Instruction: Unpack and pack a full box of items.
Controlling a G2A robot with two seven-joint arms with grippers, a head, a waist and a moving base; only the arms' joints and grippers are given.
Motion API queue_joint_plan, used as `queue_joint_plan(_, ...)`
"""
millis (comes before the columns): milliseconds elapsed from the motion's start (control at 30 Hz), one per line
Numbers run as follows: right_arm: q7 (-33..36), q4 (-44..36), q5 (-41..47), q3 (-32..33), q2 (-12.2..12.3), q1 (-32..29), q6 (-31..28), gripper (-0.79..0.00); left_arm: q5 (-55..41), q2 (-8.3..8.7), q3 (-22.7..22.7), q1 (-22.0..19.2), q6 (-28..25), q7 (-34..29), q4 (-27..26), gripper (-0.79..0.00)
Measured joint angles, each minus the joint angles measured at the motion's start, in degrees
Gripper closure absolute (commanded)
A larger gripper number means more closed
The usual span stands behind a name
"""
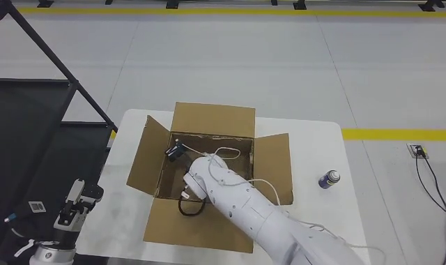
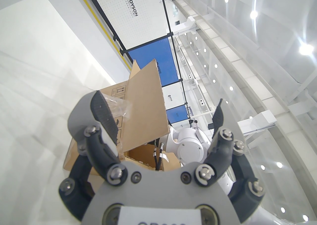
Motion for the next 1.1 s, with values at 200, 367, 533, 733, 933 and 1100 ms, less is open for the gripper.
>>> queue_joint_plan(200,1.0,-7.0,-4.2,1.4,1.7,-1.7,3.4,-0.785,0.0,0.0,0.0,0.0,0.0,0.0,0.0,-0.785)
queue_joint_plan(367,3.3,-16.3,-9.0,4.8,4.9,-4.7,6.5,-0.785,0.0,0.0,0.0,0.0,0.0,0.0,0.0,-0.785)
queue_joint_plan(533,6.2,-30.4,-15.3,11.8,10.0,-11.4,7.0,-0.785,0.0,0.0,0.0,0.0,0.0,0.0,0.0,-0.785)
queue_joint_plan(733,7.5,-53.6,-25.7,24.2,16.4,-26.2,4.2,-0.785,0.0,0.0,0.0,0.0,0.0,0.0,0.0,-0.785)
queue_joint_plan(933,4.4,-77.8,-32.7,39.7,20.6,-44.5,2.7,-0.785,0.0,0.0,0.0,0.0,0.0,0.0,0.0,-0.785)
queue_joint_plan(1100,-1.9,-91.2,-30.7,52.7,22.1,-58.1,3.9,-0.785,0.0,0.0,0.0,0.0,0.0,0.0,0.0,-0.785)
